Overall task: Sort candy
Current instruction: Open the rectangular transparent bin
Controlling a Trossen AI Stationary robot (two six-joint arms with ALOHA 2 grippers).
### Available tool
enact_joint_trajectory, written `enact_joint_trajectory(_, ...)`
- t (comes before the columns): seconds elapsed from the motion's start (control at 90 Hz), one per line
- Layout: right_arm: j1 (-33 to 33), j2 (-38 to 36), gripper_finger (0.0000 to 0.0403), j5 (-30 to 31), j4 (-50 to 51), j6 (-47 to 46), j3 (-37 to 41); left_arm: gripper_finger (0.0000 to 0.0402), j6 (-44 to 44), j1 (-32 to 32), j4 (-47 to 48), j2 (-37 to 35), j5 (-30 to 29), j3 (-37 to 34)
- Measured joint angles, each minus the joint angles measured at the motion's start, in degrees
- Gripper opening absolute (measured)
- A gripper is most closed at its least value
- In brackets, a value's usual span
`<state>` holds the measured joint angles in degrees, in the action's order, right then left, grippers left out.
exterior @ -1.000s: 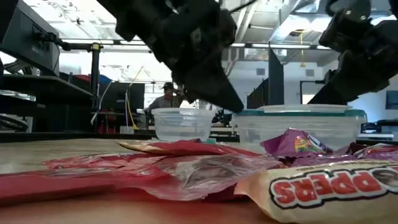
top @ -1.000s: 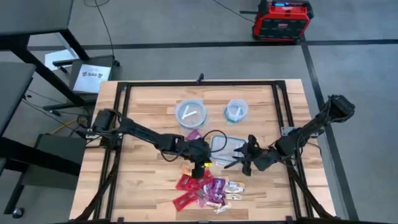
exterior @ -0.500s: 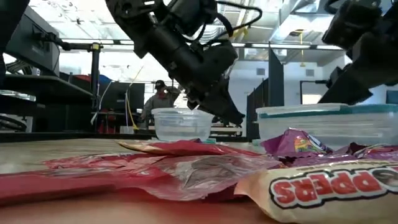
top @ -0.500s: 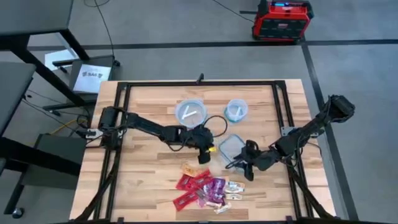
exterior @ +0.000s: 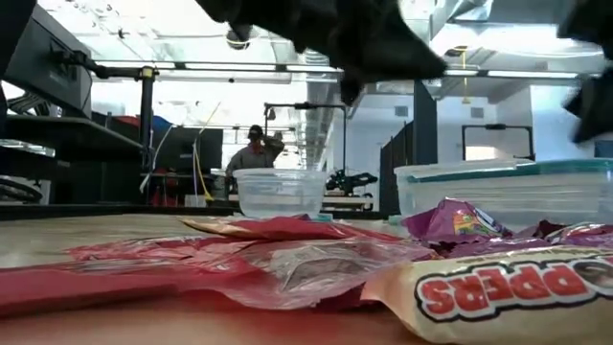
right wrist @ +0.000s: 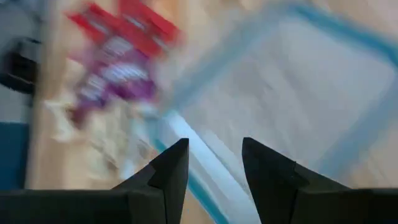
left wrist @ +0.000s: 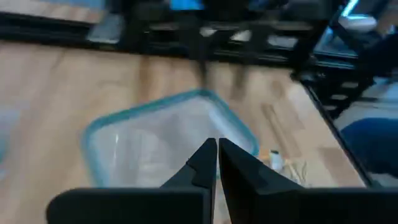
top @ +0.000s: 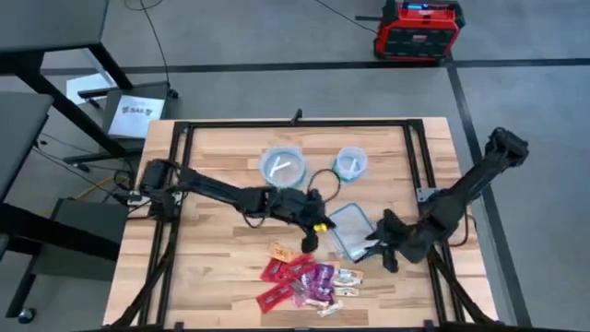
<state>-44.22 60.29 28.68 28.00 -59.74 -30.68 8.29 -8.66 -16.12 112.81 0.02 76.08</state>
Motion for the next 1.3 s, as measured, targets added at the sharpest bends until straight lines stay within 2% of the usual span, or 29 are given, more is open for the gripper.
enact_joint_trajectory(0.122, -0.6, 1.8, 0.0136, 0.5, 5.3, -7.7, 0.0, 0.0004, -1.6, -0.4, 1.4, 6.8, 0.1, 5.1)
enact_joint_trajectory(0.244, 0.2, 4.7, 0.0136, 1.2, 2.6, -9.2, -0.1, 0.0004, -2.5, 0.1, 5.6, 9.7, 2.2, 8.4)
enact_joint_trajectory(0.467, 1.7, 9.4, 0.0136, -0.2, -13.3, 1.2, -0.1, 0.0004, -5.2, 3.3, 12.5, 8.8, 2.0, 8.7)
enact_joint_trajectory(0.622, 1.2, 6.8, 0.0136, -1.0, -12.0, 3.8, -2.5, 0.0004, -5.9, 4.4, 12.6, 5.8, 1.8, 8.6)
enact_joint_trajectory(0.733, -1.8, 4.1, 0.0136, -1.8, -11.8, -1.1, -3.1, 0.0004, -6.0, 4.0, 12.5, 3.8, 2.1, 8.7)
enact_joint_trajectory(0.844, -6.1, 5.4, 0.0136, 0.6, -15.8, -11.5, -1.3, 0.0004, -5.8, 2.9, 12.9, 3.0, 2.6, 8.7)
enact_joint_trajectory(0.933, -8.4, 9.8, 0.0136, 2.5, -23.4, -17.3, 0.7, 0.0004, -5.7, 1.9, 14.2, 2.5, 4.0, 8.6)
enact_joint_trajectory(1.011, -9.0, 16.3, 0.0136, 4.4, -31.9, -18.3, 1.8, 0.0004, -6.9, 1.2, 15.6, 2.5, 4.4, 8.7)
enact_joint_trajectory(1.156, -8.4, 30.2, 0.0142, 15.9, -48.8, -16.9, 2.1, 0.0004, -9.0, 1.0, 16.3, 2.6, 4.2, 8.6)
enact_joint_trajectory(1.222, -7.5, 34.5, 0.0149, 19.3, -53.0, -16.8, 2.1, 0.0004, -9.5, 1.2, 16.2, 2.6, 4.2, 8.6)
enact_joint_trajectory(1.3, -6.5, 37.2, 0.0159, 19.9, -54.5, -18.4, 2.1, 0.0004, -11.1, 1.6, 16.9, 2.6, 4.3, 8.6)
